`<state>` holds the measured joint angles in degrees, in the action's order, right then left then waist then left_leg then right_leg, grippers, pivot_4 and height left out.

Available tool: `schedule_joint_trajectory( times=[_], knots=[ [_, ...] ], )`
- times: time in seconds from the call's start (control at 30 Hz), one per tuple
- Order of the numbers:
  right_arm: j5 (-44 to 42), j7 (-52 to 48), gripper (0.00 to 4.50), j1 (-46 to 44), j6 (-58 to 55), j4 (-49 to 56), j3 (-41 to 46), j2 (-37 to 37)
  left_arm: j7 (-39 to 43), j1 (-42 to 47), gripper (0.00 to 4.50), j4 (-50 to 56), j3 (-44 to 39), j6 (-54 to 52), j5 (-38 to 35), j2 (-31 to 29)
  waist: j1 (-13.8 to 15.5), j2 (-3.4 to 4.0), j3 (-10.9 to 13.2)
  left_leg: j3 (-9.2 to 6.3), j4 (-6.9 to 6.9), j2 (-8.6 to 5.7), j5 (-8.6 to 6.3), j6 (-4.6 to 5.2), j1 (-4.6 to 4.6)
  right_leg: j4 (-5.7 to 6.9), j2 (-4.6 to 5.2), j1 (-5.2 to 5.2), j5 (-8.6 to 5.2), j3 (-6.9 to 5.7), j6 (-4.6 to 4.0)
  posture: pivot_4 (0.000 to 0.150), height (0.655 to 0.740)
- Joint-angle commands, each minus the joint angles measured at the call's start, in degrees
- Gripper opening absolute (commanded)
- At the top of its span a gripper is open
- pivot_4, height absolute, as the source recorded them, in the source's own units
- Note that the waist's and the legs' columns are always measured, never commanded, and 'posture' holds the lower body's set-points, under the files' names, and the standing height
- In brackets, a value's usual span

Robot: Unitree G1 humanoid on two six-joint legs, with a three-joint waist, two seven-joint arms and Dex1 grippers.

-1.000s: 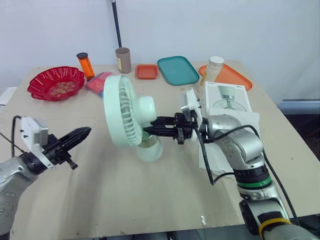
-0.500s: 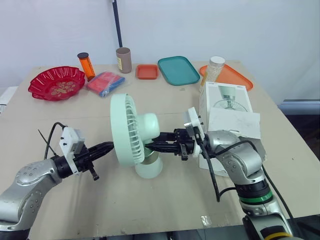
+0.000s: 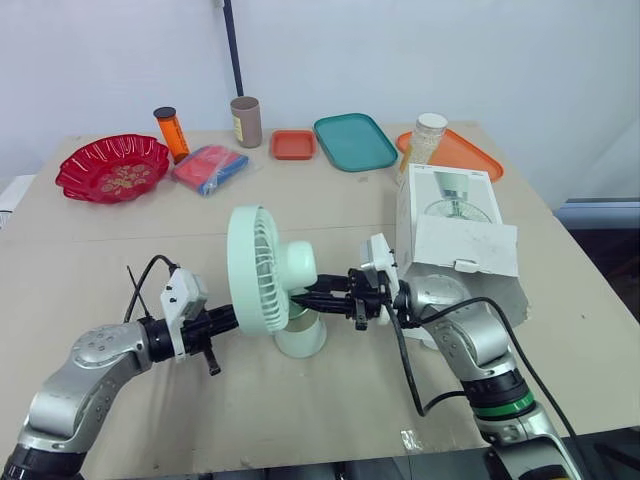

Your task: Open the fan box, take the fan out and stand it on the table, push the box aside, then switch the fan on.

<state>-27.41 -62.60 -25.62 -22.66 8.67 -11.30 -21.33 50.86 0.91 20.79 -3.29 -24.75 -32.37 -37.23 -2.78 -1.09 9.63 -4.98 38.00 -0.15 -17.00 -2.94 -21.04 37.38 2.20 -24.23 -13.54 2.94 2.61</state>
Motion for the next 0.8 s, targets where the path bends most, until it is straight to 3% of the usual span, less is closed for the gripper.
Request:
schedule_joint_trajectory(
  times=[0.03,0.8],
  knots=[
    [0.0,-0.1,0.94,0.0,0.1,0.8,-0.5,-0.2,1.7,0.9,0.01,-1.1,1.3,2.0,1.6,0.0,0.0,0.0,0.0,0.0,0.0,0.0,0.0,0.0,0.0,0.0,0.0,0.0,0.0,0.0,0.0,0.15,0.74],
    [1.1,0.3,0.94,1.7,0.8,2.3,-1.0,-1.9,5.0,3.5,0.01,-6.1,5.7,4.9,5.5,2.8,0.0,0.01,0.0,-0.01,0.04,-0.01,0.0,0.01,0.01,0.01,0.0,0.03,0.0,0.0,0.0,0.15,0.74]
  ],
)
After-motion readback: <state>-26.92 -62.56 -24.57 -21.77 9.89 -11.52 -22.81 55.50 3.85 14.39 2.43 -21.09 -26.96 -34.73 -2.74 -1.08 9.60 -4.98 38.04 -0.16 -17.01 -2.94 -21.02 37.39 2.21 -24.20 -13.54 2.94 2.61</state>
